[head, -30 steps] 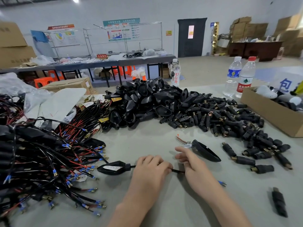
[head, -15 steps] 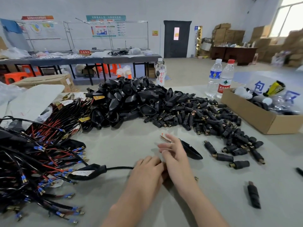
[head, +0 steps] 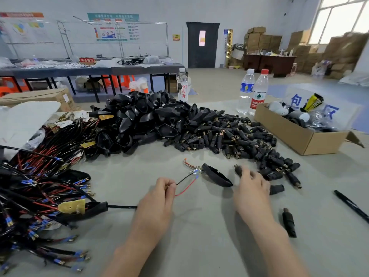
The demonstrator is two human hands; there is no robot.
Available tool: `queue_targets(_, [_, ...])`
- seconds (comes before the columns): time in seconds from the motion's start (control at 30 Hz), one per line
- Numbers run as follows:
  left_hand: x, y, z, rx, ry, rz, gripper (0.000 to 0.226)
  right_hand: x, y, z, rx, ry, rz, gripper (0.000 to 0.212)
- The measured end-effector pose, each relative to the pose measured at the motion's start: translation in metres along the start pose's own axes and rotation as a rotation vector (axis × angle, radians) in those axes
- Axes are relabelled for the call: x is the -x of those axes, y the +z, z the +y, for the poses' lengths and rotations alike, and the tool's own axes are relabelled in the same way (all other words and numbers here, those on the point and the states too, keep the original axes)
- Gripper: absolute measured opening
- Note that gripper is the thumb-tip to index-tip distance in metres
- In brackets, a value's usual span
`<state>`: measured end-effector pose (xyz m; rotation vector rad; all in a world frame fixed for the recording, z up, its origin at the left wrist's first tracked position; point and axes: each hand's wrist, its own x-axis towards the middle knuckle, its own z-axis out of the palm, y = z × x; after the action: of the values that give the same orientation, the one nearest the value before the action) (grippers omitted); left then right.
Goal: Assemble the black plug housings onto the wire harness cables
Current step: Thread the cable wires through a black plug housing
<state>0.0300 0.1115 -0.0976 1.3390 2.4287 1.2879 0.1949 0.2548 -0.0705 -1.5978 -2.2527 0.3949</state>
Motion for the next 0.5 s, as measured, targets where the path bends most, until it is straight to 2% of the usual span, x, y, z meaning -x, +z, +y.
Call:
queue_targets(0.13, [0.002, -0.002, 0.0, 0.023, -0.028, 0.03, 0.017, -0.003, -0.007, 0.014, 0.045, -0.091, 0.005, 0.069])
queue_targets(0.27, [0.001, -0.004, 0.003, -0.015, -0.059, 0.09, 0.016, -0.009, -0.012, 0.022, 0.182, -0.197, -0.024, 0.054])
queue_targets(0.33, [0.002, -0.004, 0.003, -0.028, -0.072, 0.107, 0.015, -0.011, -0.013, 0.027, 0.182, -0.214, -0.049, 0.057])
queue_targets(0.37, [0.002, -0.005, 0.003, -0.024, -0.076, 0.109, 0.015, -0.011, -0.013, 0.028, 0.111, -0.233, -0.056, 0.059])
queue_targets(0.5, [0.005, -0.008, 0.005, 0.01, -0.058, 0.15, 0.021, -0.008, -0.01, 0.004, -0.481, -0.416, -0.054, 0.054])
